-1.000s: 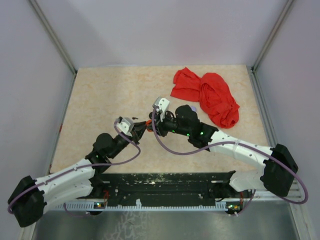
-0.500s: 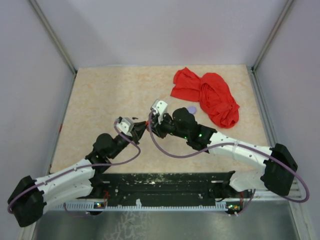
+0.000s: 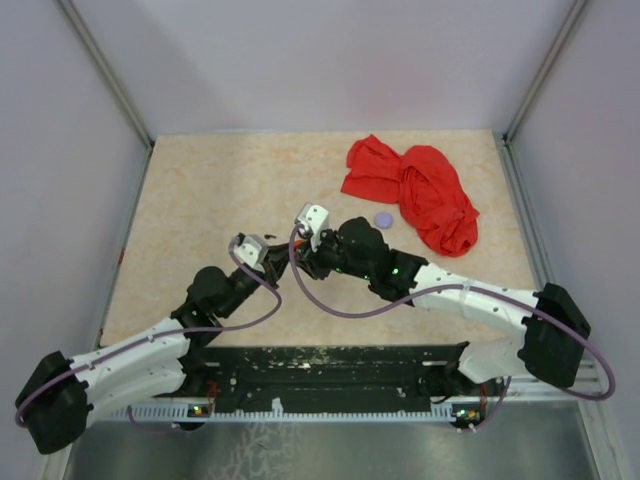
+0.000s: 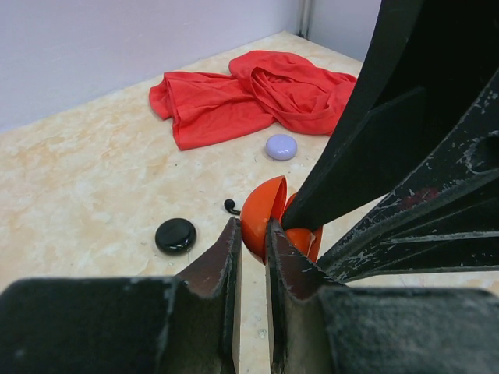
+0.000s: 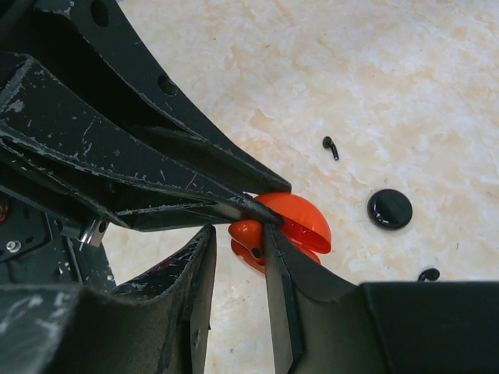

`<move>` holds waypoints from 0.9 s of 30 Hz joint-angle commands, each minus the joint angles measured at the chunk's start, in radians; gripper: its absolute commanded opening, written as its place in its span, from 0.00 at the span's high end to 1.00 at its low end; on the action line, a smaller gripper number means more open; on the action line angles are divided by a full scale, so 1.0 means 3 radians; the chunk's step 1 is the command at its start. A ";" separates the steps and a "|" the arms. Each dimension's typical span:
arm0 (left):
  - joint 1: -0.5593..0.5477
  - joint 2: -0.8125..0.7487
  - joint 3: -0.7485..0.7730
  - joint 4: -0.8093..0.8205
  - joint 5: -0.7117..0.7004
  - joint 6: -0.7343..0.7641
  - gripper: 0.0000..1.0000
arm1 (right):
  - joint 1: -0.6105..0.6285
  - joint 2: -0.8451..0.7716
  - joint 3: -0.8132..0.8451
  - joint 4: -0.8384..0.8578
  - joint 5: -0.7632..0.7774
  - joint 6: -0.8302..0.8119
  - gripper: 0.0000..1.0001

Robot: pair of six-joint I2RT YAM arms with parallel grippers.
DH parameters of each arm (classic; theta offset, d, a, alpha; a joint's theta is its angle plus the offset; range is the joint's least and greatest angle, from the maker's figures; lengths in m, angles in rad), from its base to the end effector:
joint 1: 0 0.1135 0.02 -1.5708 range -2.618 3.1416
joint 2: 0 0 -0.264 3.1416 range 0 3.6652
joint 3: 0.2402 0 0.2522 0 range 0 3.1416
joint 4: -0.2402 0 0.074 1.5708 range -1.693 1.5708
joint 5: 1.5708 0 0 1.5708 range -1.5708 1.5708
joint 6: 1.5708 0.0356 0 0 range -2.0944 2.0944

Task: Insert the wireless bluetooth earbuds into the charging case
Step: Place the earbud in the charging case.

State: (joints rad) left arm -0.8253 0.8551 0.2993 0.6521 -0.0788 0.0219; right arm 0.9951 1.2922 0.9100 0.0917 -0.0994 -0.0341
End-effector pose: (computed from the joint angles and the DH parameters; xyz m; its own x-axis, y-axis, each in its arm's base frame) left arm 0.1347 -0.1417 0.2450 0.0801 -0.0546 -0.9953 0.6777 0.7352 0.0142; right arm 0.1614 0.2552 0.3003 -0.1256 -0.2559 -0.9585 -0.8912 0.4535 -0.0043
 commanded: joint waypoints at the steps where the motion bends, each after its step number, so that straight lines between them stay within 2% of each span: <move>1: -0.0026 -0.0023 0.0020 0.0210 -0.0026 -0.0067 1.00 | 0.0031 0.0010 0.0159 -0.0045 0.0041 -0.0030 0.67; 17: -0.0024 0.0034 -0.0014 0.0142 -0.0242 -0.0227 1.00 | 0.0032 -0.0169 0.0222 -0.0102 0.0097 -0.0030 0.55; 27: -0.0025 0.0020 -0.0026 0.0150 -0.0316 -0.0279 1.00 | -0.0001 -0.0211 0.0296 -0.0186 0.0584 0.0167 0.49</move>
State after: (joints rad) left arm -0.8253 0.8696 0.2985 0.6544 -0.1555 -0.0425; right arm 0.9993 1.2697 0.9424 0.0254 -0.0189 -0.0223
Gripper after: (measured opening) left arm 0.189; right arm 0.500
